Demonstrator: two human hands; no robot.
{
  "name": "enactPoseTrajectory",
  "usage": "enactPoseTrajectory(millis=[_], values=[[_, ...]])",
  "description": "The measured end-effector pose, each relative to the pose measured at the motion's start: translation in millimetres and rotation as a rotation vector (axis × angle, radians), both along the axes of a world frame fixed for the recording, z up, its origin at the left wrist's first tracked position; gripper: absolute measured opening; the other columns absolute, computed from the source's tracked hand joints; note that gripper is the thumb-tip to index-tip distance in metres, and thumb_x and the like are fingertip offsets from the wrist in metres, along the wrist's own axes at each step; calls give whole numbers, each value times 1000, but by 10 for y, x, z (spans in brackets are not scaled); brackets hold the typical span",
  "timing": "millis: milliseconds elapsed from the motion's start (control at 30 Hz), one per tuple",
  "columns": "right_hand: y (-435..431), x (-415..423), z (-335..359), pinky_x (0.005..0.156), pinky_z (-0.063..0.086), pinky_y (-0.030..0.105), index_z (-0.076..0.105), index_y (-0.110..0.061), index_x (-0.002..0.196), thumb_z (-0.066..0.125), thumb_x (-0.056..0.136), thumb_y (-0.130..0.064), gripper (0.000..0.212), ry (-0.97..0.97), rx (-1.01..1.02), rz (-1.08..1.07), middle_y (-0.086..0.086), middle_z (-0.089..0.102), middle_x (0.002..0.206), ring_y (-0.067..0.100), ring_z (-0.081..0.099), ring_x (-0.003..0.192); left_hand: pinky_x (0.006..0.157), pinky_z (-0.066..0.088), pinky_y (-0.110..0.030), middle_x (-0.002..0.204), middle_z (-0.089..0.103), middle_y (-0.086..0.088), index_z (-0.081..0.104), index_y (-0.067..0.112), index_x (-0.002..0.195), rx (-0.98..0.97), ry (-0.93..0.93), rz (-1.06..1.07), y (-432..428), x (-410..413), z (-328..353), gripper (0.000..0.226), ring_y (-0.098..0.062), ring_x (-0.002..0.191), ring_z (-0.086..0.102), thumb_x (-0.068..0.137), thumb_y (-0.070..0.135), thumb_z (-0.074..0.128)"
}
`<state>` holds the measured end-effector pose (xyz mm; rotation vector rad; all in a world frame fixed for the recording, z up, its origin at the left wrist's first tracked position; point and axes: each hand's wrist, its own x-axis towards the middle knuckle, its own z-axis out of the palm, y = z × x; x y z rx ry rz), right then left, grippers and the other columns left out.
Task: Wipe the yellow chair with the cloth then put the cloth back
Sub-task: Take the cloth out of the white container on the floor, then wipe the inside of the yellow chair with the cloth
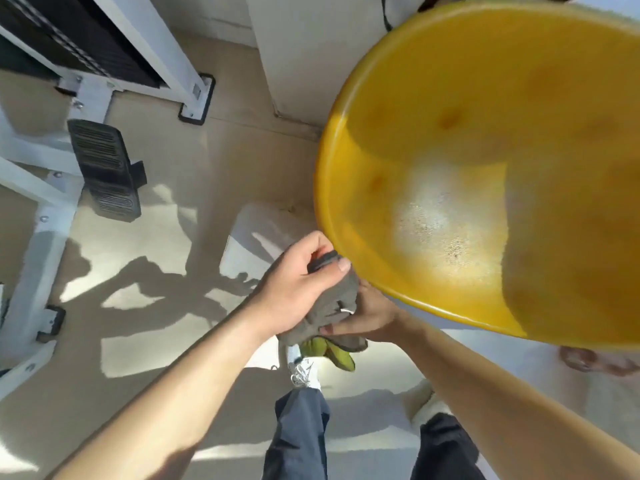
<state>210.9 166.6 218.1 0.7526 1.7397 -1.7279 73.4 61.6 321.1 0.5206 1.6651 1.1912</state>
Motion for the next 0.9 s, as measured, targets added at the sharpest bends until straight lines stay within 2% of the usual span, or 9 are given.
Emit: enactPoseTrajectory(millis=[100,233,367,467,600,667,767,833,900], values=[[275,237,299,86,55,32,67,-7,110,71,88,3,25,-32,-203,-224,-2,78,98,7,69,93,64,30,-32,73,37,-6,42,12,77,-26,-43,106,311,39,150,32,-15,69,38,85,34,62],[759,624,523,79,54,25,71,-10,114,75,84,-15,31,-68,-235,-531,0,77,101,14,72,91,68,38,-34,82,54,-10,54,6,89,-152,-27,290,723,138,-32,34,-18,76,51,77,35,67],[1256,977,570,74,59,28,69,-11,112,64,95,-7,18,3,-237,-761,7,77,102,21,74,88,68,41,-33,86,60,-5,57,7,94,-311,94,329,1095,359,-480,21,-20,78,55,87,24,69],[1616,1219,354,69,59,28,62,-12,117,72,91,-10,28,-108,-46,-848,12,74,107,19,72,82,54,37,-16,81,54,1,51,14,92,-421,250,345,1392,608,-805,15,-17,70,48,93,23,62],[1903,1574,-154,74,57,42,53,-25,122,69,84,-25,42,-261,559,-575,3,69,103,27,65,91,65,32,-22,98,56,-1,51,13,106,-548,402,405,1776,942,-1223,14,-21,85,50,98,23,56],[1970,1750,-398,83,51,45,44,-29,136,65,84,-35,57,-392,744,-412,8,59,120,35,57,109,74,35,-27,108,58,1,50,16,116,-619,479,333,1928,1140,-1458,19,-21,92,52,98,17,55],[2002,2016,-820,107,31,61,5,-39,156,55,88,-57,86,-577,769,-48,10,21,159,40,24,142,83,43,-36,128,54,-2,53,26,124,-641,765,-80,2037,1491,-1867,36,-27,113,52,91,11,58],[1971,2163,-1136,117,16,65,-11,-42,156,42,93,-66,86,-486,735,131,0,-8,168,38,-2,153,91,45,-37,137,50,-2,59,29,126,-576,863,-378,2082,1766,-2141,41,-28,122,47,88,15,61],[1954,2218,-1429,120,11,63,-12,-42,157,36,97,-63,79,-336,773,175,-2,-16,168,36,-12,154,94,47,-38,142,50,1,60,30,129,-505,882,-563,2159,2022,-2374,44,-26,124,49,86,19,62]])
